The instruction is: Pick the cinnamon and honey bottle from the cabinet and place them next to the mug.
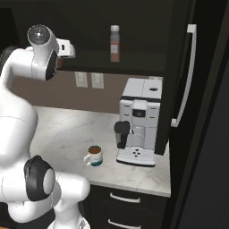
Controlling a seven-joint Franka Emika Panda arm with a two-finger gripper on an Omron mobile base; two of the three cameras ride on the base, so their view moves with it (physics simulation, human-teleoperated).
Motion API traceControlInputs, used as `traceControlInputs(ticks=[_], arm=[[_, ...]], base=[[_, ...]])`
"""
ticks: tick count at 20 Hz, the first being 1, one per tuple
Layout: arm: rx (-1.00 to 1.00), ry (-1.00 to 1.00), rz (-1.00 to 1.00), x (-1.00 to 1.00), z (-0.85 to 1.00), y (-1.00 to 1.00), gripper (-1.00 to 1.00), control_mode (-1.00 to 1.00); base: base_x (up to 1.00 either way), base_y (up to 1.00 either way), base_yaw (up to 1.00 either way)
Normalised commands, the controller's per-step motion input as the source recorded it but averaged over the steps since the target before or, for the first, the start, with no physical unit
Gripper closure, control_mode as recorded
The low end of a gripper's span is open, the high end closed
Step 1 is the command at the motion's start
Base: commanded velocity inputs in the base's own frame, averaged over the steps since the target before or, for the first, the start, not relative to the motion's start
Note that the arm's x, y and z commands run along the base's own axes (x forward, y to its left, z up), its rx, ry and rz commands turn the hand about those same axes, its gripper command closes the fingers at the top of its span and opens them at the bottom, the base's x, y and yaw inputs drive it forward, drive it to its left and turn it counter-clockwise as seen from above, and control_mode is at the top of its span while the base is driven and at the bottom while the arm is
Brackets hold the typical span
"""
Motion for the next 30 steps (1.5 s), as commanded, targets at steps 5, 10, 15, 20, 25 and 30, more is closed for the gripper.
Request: traceControlInputs(ticks=[5, 10, 15, 20, 25, 30], arm=[[0.00, 0.02, -0.20, -0.79, 0.02, 0.00, 1.00, -1.00], [0.00, 0.05, -0.30, -0.69, -0.04, 0.00, 1.00, -1.00], [0.01, 0.05, -0.43, -0.64, -0.26, 0.00, 1.00, -1.00], [0.02, 0.03, -0.47, -0.55, -0.29, 0.00, 1.00, -1.00], [0.02, 0.01, -0.43, -0.07, -0.48, 0.00, 1.00, -1.00], [0.01, 0.09, -0.37, 0.10, -0.51, 0.00, 1.00, -1.00]], base=[[0.00, 0.00, 0.00], [0.00, 0.00, 0.00], [0.00, 0.00, 0.00], [0.00, 0.00, 0.00], [0.00, 0.00, 0.00], [0.00, 0.00, 0.00]])
